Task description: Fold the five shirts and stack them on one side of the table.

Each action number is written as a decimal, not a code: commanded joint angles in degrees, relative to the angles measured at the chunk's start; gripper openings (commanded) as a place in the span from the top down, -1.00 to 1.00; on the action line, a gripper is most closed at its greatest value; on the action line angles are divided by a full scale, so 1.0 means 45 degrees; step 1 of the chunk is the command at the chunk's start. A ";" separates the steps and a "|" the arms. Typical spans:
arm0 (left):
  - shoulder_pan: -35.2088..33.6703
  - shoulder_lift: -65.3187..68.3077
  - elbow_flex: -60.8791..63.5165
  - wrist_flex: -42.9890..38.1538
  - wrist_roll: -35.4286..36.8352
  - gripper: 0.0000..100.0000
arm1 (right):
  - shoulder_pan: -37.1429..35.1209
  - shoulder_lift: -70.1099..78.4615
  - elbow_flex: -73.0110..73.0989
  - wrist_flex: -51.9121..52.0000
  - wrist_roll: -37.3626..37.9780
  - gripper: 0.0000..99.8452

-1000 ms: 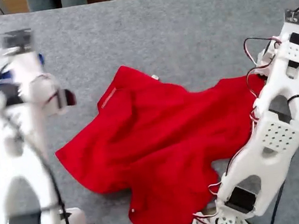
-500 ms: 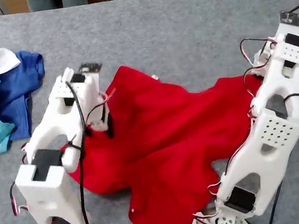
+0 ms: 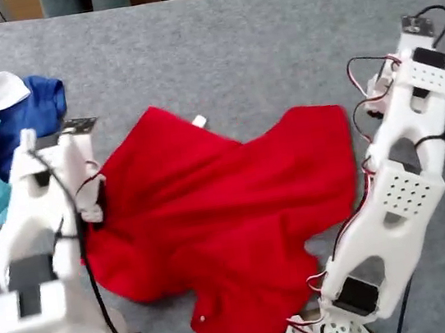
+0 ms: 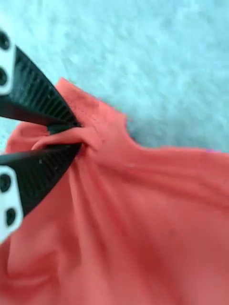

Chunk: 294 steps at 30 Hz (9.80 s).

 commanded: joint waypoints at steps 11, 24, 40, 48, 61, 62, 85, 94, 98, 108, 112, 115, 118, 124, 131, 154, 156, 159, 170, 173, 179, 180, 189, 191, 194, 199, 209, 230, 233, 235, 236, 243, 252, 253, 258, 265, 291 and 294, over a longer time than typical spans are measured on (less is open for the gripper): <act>-0.1768 -0.3048 0.2100 0.0039 -0.0254 0.94 | -0.1836 -0.0186 -0.2159 0.2520 -0.0215 0.81; -0.1631 -0.3145 0.2295 0.0117 -0.0234 0.94 | -0.3673 -0.0127 -0.2471 0.4298 -0.0625 0.64; -0.0225 -0.6642 -0.0088 0.2969 -0.0234 0.50 | -0.3849 -0.1495 -0.0166 0.5197 0.0703 0.97; -0.0479 -0.6662 -0.0088 0.2774 -0.0234 0.50 | -0.3321 -0.2608 0.4581 0.3888 0.1270 0.97; -0.0498 -0.6740 -0.0127 0.2813 -0.0234 0.50 | -0.2247 -0.9368 1.1692 0.1270 0.3126 0.97; -0.0498 -0.6740 -0.0166 0.2813 -0.0215 0.50 | -0.2247 -0.9543 1.1712 0.1289 0.3126 0.97; 0.1788 -0.1426 -0.6867 0.0723 0.7736 0.50 | -0.2188 -1.0598 0.8195 -0.0234 0.1192 0.96; 0.3175 0.5138 -1.3177 0.0801 1.0823 0.50 | -0.2110 -0.8469 0.9661 -0.5001 -0.1641 0.96; 0.2725 0.7932 -1.5619 0.1641 1.1761 0.50 | -0.1856 -0.8332 1.0501 -0.6486 -0.1993 0.96; 0.2569 1.3773 -2.2046 0.4083 1.2542 0.50 | -0.1426 -0.8234 1.0911 -0.7541 -0.1973 0.96; 0.2491 1.5179 -2.4098 0.4689 1.3226 0.51 | -0.1426 -0.8234 1.0911 -0.7541 -0.1973 0.96; 0.2452 1.5766 -2.5133 0.5118 1.3226 0.59 | -0.1426 -0.8234 1.0911 -0.7541 -0.1973 0.96; 0.2432 1.5570 -2.5485 0.5372 1.3226 0.62 | -0.1446 -0.8215 1.0930 -0.7541 -0.1973 0.96; 0.2315 1.4515 -2.5270 0.5255 1.3226 0.62 | -0.1446 -0.8215 1.0930 -0.7560 -0.1973 0.96; 0.2315 1.5179 -2.5192 0.4513 1.4027 0.62 | -0.1446 -0.8215 1.0930 -0.7560 -0.1973 0.96; 0.2471 1.7035 -2.5309 0.4396 1.3988 0.91 | -0.1973 -0.7551 1.0833 -0.7795 -0.1328 0.96; 0.2335 1.7016 -2.5758 0.4708 1.3578 0.95 | -0.2383 -0.7551 1.0852 -0.7658 -0.0703 0.96; 0.1905 1.7074 -2.6755 0.5333 1.3284 0.94 | -0.3106 -0.7551 1.0735 -0.7189 -0.0391 0.95; 0.0361 1.7133 -2.7263 0.5275 1.3128 0.94 | -0.4083 -0.6828 1.0227 -0.6935 -0.0449 0.52; 0.0303 1.7172 -2.7263 0.5118 1.3128 0.94 | -0.4532 -0.5792 0.9446 -0.6818 -0.0469 0.52; 0.0303 1.7192 -2.7184 0.5021 1.2581 0.94 | -0.5333 -0.4151 0.6066 -0.4415 -0.0762 0.52; 0.0303 1.7192 -2.7184 0.4904 1.2308 0.94 | -0.5470 -0.3917 0.5363 -0.3888 -0.0996 0.52; 0.0283 1.7192 -2.7087 0.4103 1.1956 0.94 | -0.4982 -0.1944 0.0733 0.1582 -0.1426 0.70; 0.0283 1.7192 -2.7087 0.3946 1.1956 0.94 | -0.4513 -0.1983 0.0088 0.1993 -0.0899 0.93; 0.0283 1.7192 -2.7087 0.4005 1.1937 0.94 | -0.4337 -0.2120 -0.0713 0.3145 0.0117 0.93; 0.0283 1.7192 -2.7067 0.4181 1.1136 0.94 | -0.4943 -0.2178 -0.0361 0.4181 0.0449 0.97; -0.0088 1.7192 -2.7067 0.4278 1.0940 0.94 | -0.5275 -0.3136 0.7101 0.1172 0.1114 0.97; -0.0107 1.7192 -2.7067 0.4278 1.0940 0.94 | -0.2090 -1.0637 1.5541 -0.0410 0.4728 0.97; -0.0107 1.7192 -2.7067 0.4298 1.0940 0.94 | -0.1231 -1.1302 1.4740 0.0410 0.4825 0.97; -0.0088 1.7192 -2.7067 0.4298 1.0940 0.94 | -0.1074 -1.1907 1.3763 0.0996 0.4806 0.97; -0.0068 1.7192 -2.7067 0.4298 1.0940 0.94 | -0.1172 -1.2083 1.3099 0.1407 0.4806 0.97; -0.0049 1.7192 -2.7067 0.4298 1.0940 0.94 | -0.3184 -1.1087 0.8684 0.2481 0.1231 0.97; -0.0068 1.7192 -2.7067 0.4298 1.0940 0.94 | -0.5216 -0.5851 0.7629 0.1915 -0.0449 0.97; -0.0068 1.7192 -2.7067 0.4298 1.0940 0.94 | -0.5216 -0.5578 0.7941 0.1641 -0.0430 0.97; -0.0088 1.7192 -2.7067 0.4298 1.0940 0.94 | -0.5236 -0.5226 1.1087 -0.0684 0.0078 0.97; -0.0049 1.7192 -2.7067 0.4298 1.0940 0.94 | -0.5099 -0.8020 1.5424 -0.0723 0.1934 0.97; -0.0029 1.7192 -2.7067 0.4298 1.0940 0.94 | -0.2442 -1.5736 1.5502 -0.1680 0.2598 0.97; -0.0029 1.7192 -2.7067 0.4298 1.0940 0.94 | -0.3536 -1.4838 1.5072 -0.2735 0.1289 0.97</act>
